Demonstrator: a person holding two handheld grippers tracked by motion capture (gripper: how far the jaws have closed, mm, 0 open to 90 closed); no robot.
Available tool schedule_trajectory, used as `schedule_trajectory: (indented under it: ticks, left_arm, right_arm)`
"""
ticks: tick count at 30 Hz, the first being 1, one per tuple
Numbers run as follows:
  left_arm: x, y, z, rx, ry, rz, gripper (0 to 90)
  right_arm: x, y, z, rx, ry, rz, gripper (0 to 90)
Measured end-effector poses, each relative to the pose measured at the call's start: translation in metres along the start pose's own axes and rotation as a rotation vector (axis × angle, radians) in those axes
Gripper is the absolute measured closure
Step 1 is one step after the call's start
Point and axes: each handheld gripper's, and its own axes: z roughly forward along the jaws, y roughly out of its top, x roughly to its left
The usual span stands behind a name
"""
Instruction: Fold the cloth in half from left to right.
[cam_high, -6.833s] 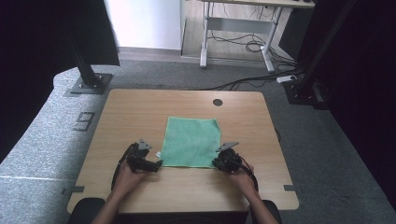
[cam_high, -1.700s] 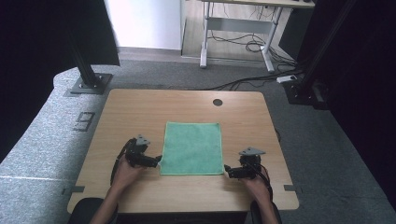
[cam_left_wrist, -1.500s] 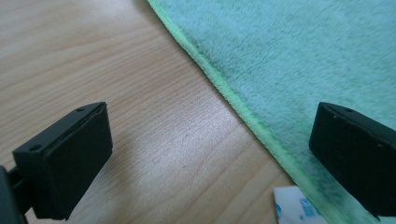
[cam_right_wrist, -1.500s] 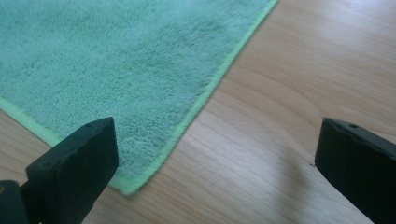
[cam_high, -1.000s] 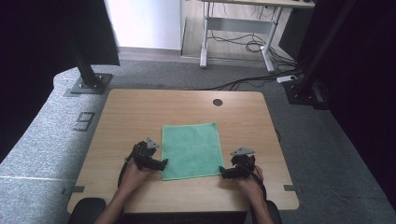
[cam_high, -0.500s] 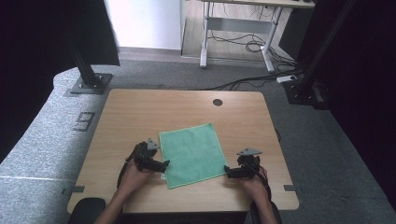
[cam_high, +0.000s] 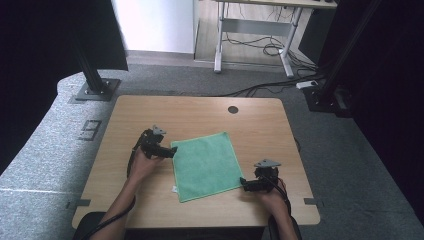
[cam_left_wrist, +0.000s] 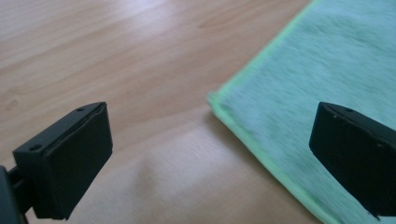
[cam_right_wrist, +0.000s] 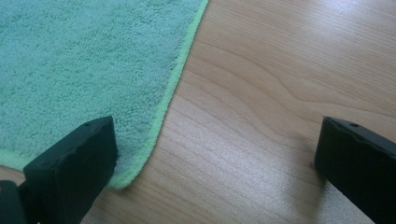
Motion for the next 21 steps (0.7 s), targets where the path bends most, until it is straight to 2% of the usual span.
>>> schedule_trajectory:
  ticks: [4,9,11,14,15,18,21]
  left_arm:
    - [0.010,0.003,0.011,0.004,0.012,-0.039,0.0]
    - [0.016,0.004,0.024,0.009,0.017,-0.065,0.0]
    - [0.016,0.004,0.029,0.019,0.026,-0.064,0.0]
    - [0.015,0.004,0.038,0.058,0.068,-0.040,0.0]
    - [0.015,0.003,0.039,0.062,0.068,-0.042,0.0]
    - [0.019,0.001,0.040,0.060,0.040,-0.085,0.0]
    - [0.020,0.000,0.040,0.057,0.031,-0.081,0.0]
  right_arm:
    - [0.000,0.000,0.000,0.000,0.000,0.000,0.0]
    - [0.000,0.000,0.000,0.000,0.000,0.000,0.0]
    - [0.000,0.000,0.000,0.000,0.000,0.000,0.0]
    - [0.000,0.000,0.000,0.000,0.000,0.001,0.0]
    - [0.000,0.000,0.000,0.000,0.000,0.000,0.0]
    - [0.000,0.000,0.000,-0.001,0.002,0.000,0.0]
    - [0.000,0.000,0.000,-0.001,0.007,-0.003,0.0]
